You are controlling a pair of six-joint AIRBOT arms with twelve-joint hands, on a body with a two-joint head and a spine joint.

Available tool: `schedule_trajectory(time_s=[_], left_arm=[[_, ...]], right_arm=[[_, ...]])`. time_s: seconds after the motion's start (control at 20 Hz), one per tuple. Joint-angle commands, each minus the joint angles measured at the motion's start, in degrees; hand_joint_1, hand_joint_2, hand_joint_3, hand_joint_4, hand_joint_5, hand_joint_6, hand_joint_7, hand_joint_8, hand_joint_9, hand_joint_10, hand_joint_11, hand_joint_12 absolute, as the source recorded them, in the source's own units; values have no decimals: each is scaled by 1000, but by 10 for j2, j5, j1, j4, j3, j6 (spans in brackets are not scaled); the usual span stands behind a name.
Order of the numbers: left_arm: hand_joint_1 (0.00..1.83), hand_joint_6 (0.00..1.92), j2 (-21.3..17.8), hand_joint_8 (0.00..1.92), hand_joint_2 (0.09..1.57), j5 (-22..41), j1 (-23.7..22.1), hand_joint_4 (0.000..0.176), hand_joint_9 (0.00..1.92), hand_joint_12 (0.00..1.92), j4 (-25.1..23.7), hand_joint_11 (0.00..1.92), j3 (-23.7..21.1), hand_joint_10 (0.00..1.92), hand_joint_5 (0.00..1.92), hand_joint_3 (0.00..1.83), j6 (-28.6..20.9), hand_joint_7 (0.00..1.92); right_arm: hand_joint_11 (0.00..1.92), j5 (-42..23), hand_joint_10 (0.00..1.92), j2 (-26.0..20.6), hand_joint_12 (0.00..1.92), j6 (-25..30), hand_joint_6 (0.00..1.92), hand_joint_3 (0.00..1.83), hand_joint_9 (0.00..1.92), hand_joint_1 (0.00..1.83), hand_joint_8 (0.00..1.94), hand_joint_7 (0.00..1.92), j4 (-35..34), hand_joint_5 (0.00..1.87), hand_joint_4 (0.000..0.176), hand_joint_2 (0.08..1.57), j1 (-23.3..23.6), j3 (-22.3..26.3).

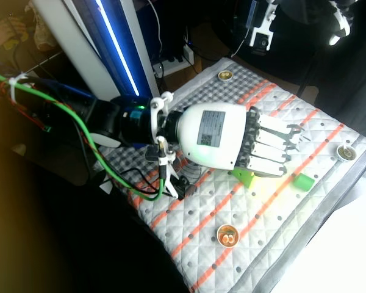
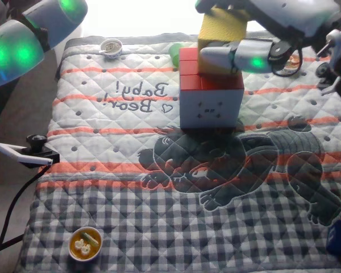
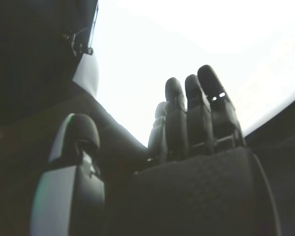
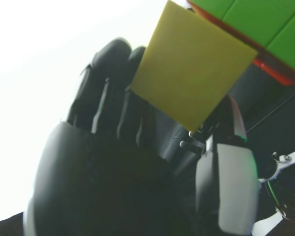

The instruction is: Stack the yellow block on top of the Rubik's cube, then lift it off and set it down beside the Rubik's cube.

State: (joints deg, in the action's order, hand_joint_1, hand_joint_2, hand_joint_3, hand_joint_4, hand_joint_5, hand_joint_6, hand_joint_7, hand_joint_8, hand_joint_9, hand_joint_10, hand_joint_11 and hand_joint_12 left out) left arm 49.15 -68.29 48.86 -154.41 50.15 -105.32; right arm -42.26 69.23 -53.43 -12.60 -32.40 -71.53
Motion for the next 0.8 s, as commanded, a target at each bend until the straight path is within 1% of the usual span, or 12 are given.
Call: schedule_trajectory(time_s=[0.0,0.05,0.1,0.15,0.2,0.3,0.4,0.45,0.5,0.55,0.65,0.75], left_arm=[[399,3,-1,1,1164,-77,-1,99,229,1147,-12,0,-2,202,183,5,-7,406],[424,4,-3,1,1180,-81,2,88,221,1147,-10,0,-4,197,185,10,-8,405],[418,1,-5,1,1194,-85,5,80,225,1175,-8,0,-7,197,181,8,-8,406],[411,0,-7,0,1198,-88,8,84,216,1178,-7,0,-8,192,170,7,-8,377],[419,0,-10,0,1206,-95,14,85,207,1161,-2,0,-12,186,166,4,-8,362],[433,1,-14,8,1222,-106,25,75,202,1080,5,0,-17,185,170,2,-8,389],[433,1,-15,9,1203,-111,29,79,209,1118,7,0,-19,184,172,0,-9,400],[435,0,-16,1,1211,-114,33,100,206,1111,8,0,-20,172,167,0,-12,366],[446,0,-18,0,1220,-119,38,101,198,1109,10,0,-21,164,162,3,-16,343],[449,0,-19,1,1209,-122,41,94,203,1129,11,0,-22,153,163,0,-17,342],[471,2,-22,1,1223,-135,51,65,236,1117,18,0,-27,133,170,2,-18,329],[482,4,-24,1,1220,-142,59,62,257,1155,22,0,-30,118,182,0,-20,328]], right_arm=[[392,-98,1788,-7,1911,1,1374,4,526,1306,1634,614,7,619,0,1312,7,5],[471,-113,1772,-18,1919,1,1311,0,544,1317,1641,632,9,662,0,1300,7,14],[542,-135,1759,-35,1921,1,1345,0,577,1321,1615,648,15,637,0,1296,5,30],[574,-147,1853,-44,1921,1,1349,1,580,1188,1687,659,19,664,0,1298,2,38],[533,-176,1907,-63,1921,1,1319,5,507,1169,1800,595,26,684,0,1312,-7,56],[583,-218,1920,-90,1921,1,1249,0,575,1176,1817,595,44,727,0,1303,-26,85],[603,-236,1921,-103,1921,1,1259,0,692,1195,1670,732,55,698,0,1276,-38,100],[677,-249,1901,-113,1921,1,1333,0,717,1191,1614,766,63,644,0,1279,-49,111],[745,-262,1889,-122,1921,1,1340,0,745,1190,1579,786,71,647,0,1273,-65,123],[795,-269,1915,-128,1921,1,1297,0,753,1183,1592,770,74,684,0,1268,-75,129],[843,-283,1921,-145,1921,3,1258,0,770,1199,1624,767,85,694,0,1266,-104,147],[721,-295,1921,-162,1921,3,1203,0,735,1201,1646,756,89,732,0,1262,-138,166]])
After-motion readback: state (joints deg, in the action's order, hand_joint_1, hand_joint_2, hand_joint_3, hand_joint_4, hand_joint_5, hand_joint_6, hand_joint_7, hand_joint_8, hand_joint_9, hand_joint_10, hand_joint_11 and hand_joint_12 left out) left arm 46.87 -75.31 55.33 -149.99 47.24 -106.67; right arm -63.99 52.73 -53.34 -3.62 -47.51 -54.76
